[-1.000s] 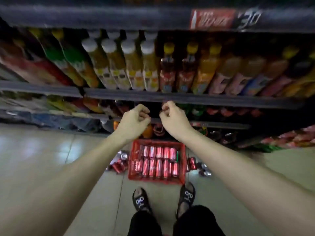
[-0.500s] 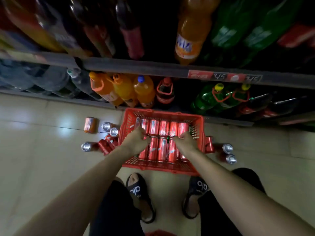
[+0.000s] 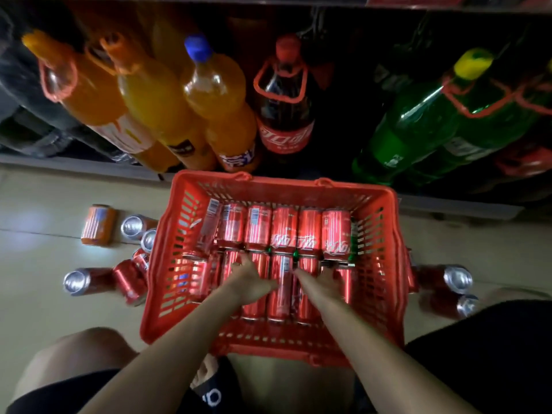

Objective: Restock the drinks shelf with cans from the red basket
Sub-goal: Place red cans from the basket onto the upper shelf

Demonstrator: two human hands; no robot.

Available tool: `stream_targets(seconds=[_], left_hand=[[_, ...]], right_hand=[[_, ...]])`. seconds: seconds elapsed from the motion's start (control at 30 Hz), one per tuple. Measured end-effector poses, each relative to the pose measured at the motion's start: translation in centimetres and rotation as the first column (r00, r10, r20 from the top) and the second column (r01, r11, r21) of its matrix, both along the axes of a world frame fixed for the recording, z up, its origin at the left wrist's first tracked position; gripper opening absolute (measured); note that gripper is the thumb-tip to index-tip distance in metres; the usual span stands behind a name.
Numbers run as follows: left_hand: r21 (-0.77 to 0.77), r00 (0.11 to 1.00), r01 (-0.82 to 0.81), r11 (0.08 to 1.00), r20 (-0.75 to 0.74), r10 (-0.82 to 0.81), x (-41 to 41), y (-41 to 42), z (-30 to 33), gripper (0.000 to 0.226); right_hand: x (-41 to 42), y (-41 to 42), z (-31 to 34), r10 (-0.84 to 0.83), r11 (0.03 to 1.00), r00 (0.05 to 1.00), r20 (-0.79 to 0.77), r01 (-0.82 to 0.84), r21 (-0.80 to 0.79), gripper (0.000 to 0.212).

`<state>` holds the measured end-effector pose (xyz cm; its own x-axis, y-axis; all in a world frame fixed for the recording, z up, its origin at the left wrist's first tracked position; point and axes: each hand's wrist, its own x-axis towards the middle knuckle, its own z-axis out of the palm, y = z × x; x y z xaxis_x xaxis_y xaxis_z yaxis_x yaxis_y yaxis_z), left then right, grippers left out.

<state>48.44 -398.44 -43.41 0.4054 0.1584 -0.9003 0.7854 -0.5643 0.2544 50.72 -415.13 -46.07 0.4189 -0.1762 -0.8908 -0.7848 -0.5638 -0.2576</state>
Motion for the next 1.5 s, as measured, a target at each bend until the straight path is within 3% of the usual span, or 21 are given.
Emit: stream_targets(seconds=[0.17, 0.3, 0.47, 0.6, 0.67, 0.77, 0.83, 0.9, 0.97, 1.1, 1.23, 1.37, 1.5], left_hand=[[0.009, 0.999, -0.039, 0.999, -0.032, 0.04, 0.5, -0.7, -1.6, 0.128], [0.068, 0.996, -0.083, 0.994, 0.029, 0.081, -0.1, -0.6, -2.7, 0.117], [0.135, 0.991, -0.119, 0.984, 0.082, 0.108, -0.6, -0.3, -3.7, 0.048], [0.122, 0.974, -0.214, 0.969, 0.099, 0.203, -0.6, -0.3, -4.3, 0.044], [0.106, 0.963, -0.261, 0.96, 0.099, 0.251, -0.5, -0.4, -4.3, 0.06], [0.073, 0.953, -0.302, 0.951, 0.057, 0.298, -0.4, -0.4, -4.5, 0.107], [0.046, 0.95, -0.311, 0.949, 0.045, 0.309, -0.4, -0.4, -4.5, 0.122], [0.036, 0.949, -0.313, 0.949, 0.039, 0.312, -0.5, -0.4, -4.4, 0.134], [0.046, 0.955, -0.296, 0.954, 0.032, 0.295, -0.6, -0.4, -4.0, 0.136], [0.054, 0.971, -0.238, 0.97, 0.01, 0.238, -0.7, -0.4, -4.2, 0.135], [0.035, 0.963, -0.269, 0.962, 0.01, 0.269, -0.7, -0.3, -4.4, 0.146], [0.029, 0.953, -0.301, 0.953, 0.017, 0.301, -0.8, 0.0, -4.5, 0.141], [0.048, 0.966, -0.259, 0.965, 0.014, 0.258, -0.8, -0.2, -4.5, 0.13]], right_hand=[[-0.7, -0.3, -2.7, -0.11, 0.99, 0.993, 0.051, 0.105, 0.095, 0.124], [-0.4, -0.9, -2.9, -0.223, 0.958, 0.974, 0.03, 0.214, 0.189, 0.1], [-1.0, -0.8, -3.5, -0.252, 0.944, 0.967, 0.019, 0.242, 0.226, 0.085], [-1.2, -1.3, -4.5, -0.301, 0.908, 0.953, 0.008, 0.285, 0.307, 0.068], [-1.3, -0.9, -4.5, -0.291, 0.889, 0.956, -0.03, 0.283, 0.359, 0.063], [-1.6, -0.2, -4.4, -0.271, 0.865, 0.959, -0.089, 0.283, 0.415, 0.076], [-1.5, -0.1, -4.1, -0.25, 0.855, 0.963, -0.101, 0.268, 0.444, 0.078], [-1.4, -0.5, -4.1, -0.23, 0.842, 0.966, -0.122, 0.26, 0.473, 0.068], [-1.3, -0.9, -4.0, -0.221, 0.83, 0.965, -0.141, 0.262, 0.493, 0.065], [-1.3, -1.3, -5.2, -0.233, 0.821, 0.961, -0.148, 0.276, 0.499, 0.084], [-1.0, -1.6, -4.8, -0.227, 0.81, 0.959, -0.17, 0.283, 0.513, 0.077], [-0.6, -1.7, -4.3, -0.208, 0.769, 0.961, -0.182, 0.275, 0.577, 0.047], [-0.8, -1.0, -4.2, -0.178, 0.798, 0.971, -0.161, 0.238, 0.554, 0.062]])
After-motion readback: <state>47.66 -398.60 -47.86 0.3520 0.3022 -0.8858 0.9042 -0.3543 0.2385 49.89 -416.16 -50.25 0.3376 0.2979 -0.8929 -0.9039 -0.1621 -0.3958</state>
